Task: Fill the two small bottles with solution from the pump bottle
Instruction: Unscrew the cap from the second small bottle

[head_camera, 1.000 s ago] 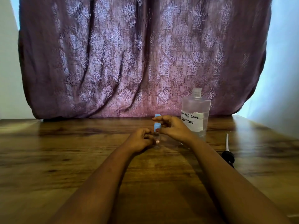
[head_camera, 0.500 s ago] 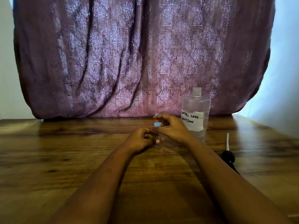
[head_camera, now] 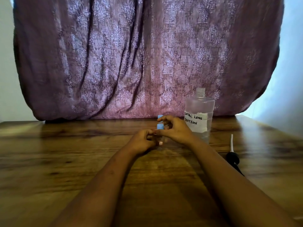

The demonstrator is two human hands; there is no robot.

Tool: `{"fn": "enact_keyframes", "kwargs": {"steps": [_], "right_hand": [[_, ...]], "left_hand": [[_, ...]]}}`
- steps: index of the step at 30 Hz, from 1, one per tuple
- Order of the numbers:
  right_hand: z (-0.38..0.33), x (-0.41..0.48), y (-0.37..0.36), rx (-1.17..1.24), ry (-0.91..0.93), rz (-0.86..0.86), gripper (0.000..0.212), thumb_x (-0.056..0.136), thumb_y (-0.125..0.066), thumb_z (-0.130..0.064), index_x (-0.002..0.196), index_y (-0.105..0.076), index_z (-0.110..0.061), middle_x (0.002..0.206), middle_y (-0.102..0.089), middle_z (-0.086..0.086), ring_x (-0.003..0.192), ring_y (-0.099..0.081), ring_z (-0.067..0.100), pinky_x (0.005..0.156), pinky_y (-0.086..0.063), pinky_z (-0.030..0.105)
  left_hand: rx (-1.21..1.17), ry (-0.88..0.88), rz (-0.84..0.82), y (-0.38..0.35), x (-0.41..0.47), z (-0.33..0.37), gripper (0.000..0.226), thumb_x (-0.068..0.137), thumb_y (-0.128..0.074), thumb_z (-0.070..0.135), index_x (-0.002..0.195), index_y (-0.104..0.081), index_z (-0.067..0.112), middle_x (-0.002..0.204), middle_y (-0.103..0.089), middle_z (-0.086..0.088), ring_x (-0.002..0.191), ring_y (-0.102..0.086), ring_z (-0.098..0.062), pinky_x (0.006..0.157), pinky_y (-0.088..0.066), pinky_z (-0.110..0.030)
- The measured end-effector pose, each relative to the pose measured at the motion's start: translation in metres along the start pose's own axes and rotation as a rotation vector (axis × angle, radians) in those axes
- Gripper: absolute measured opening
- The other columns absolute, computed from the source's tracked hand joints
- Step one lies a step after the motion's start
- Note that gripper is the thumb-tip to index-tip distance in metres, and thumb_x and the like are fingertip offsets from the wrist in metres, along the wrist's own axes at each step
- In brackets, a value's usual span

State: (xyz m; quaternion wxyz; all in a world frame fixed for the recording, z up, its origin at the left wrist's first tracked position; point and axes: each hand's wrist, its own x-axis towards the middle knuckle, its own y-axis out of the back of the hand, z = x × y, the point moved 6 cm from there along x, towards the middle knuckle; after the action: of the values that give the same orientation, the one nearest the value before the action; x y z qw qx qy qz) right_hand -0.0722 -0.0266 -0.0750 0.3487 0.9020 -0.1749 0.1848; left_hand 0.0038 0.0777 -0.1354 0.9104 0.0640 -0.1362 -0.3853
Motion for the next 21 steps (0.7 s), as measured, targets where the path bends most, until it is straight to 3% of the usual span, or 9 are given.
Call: {"fn": "enact_keyframes", "kwargs": {"steps": [2,4,8,12,15,17,19,21], "right_hand": [[-0.0002,-0.0011,-0.0007,-0.038,-0.006,0.053,0.042,0.069,-0.079,-0.036,0.103,-0.061,-0.017,0.084,-0.06,-0.005,0.073,-0.055,0.006,0.068,-0.047,0.022],[-0.0002,-0.0009,-0.0001,-0.027,-0.009,0.068,0.038,0.07,-0.08,-0.029,0.1,-0.062,-0.013,0.077,-0.057,-0.005,0.072,-0.054,0.009,0.064,-0.046,0.018],[-0.0009,0.0,0.0027,0.052,-0.018,0.013,0.037,0.07,-0.079,-0.016,0.103,-0.062,-0.017,0.085,-0.058,-0.007,0.079,-0.057,0.005,0.065,-0.043,0.008],[-0.0025,-0.0021,0.0013,0.034,-0.012,0.012,0.035,0.072,-0.078,-0.026,0.102,-0.06,-0.019,0.087,-0.058,-0.005,0.073,-0.055,0.002,0.064,-0.045,0.01],[-0.0022,-0.0018,0.0022,0.026,-0.017,0.029,0.031,0.074,-0.076,-0.022,0.1,-0.061,-0.017,0.087,-0.06,0.0,0.073,-0.054,0.004,0.064,-0.044,0.011],[-0.002,-0.0012,0.0028,0.043,-0.016,0.011,0.032,0.074,-0.075,-0.016,0.103,-0.062,-0.017,0.094,-0.062,0.006,0.079,-0.057,0.007,0.063,-0.044,0.005],[-0.0022,-0.0016,0.0021,0.049,-0.013,-0.013,0.036,0.074,-0.075,-0.017,0.107,-0.061,-0.018,0.099,-0.063,0.01,0.086,-0.058,0.014,0.07,-0.046,0.011],[-0.0021,-0.0021,-0.0002,0.013,-0.016,-0.017,0.039,0.073,-0.076,-0.027,0.108,-0.059,-0.02,0.101,-0.063,0.008,0.087,-0.057,0.016,0.078,-0.049,0.026]], "left_hand": [[0.015,-0.003,-0.006,-0.0002,-0.0011,0.0012,0.028,0.082,-0.065,-0.013,0.109,-0.062,-0.005,0.05,-0.064,0.009,0.044,-0.057,0.002,0.048,-0.046,-0.014],[0.03,0.004,0.004,0.0007,-0.0005,0.0005,0.031,0.082,-0.065,-0.012,0.112,-0.06,-0.007,0.043,-0.057,0.009,0.038,-0.049,0.002,0.046,-0.043,-0.015],[-0.012,0.007,0.006,-0.0003,0.001,-0.0024,0.039,0.082,-0.063,-0.014,0.12,-0.056,-0.011,0.043,-0.053,0.011,0.045,-0.052,0.001,0.069,-0.045,-0.031],[-0.002,0.006,0.009,0.0003,0.0008,-0.0021,0.039,0.082,-0.067,-0.009,0.12,-0.059,-0.004,0.043,-0.057,0.011,0.044,-0.053,0.002,0.066,-0.045,-0.028],[-0.008,0.012,-0.015,-0.0012,0.0016,-0.0032,0.04,0.083,-0.064,-0.012,0.122,-0.056,-0.007,0.04,-0.052,0.01,0.042,-0.051,0.003,0.06,-0.048,-0.022],[-0.027,0.008,-0.003,-0.0004,0.0032,-0.0043,0.04,0.083,-0.063,-0.014,0.122,-0.054,-0.012,0.041,-0.053,0.01,0.046,-0.053,-0.001,0.07,-0.049,-0.03],[-0.029,0.0,0.014,0.0015,0.0038,-0.0046,0.037,0.081,-0.066,-0.012,0.117,-0.059,-0.009,0.046,-0.057,0.009,0.057,-0.055,-0.013,0.079,-0.044,-0.041],[-0.014,-0.011,0.014,0.0036,0.0042,-0.0044,0.032,0.079,-0.069,-0.01,0.109,-0.066,0.002,0.054,-0.064,0.007,0.061,-0.058,-0.016,0.072,-0.046,-0.035]]}}
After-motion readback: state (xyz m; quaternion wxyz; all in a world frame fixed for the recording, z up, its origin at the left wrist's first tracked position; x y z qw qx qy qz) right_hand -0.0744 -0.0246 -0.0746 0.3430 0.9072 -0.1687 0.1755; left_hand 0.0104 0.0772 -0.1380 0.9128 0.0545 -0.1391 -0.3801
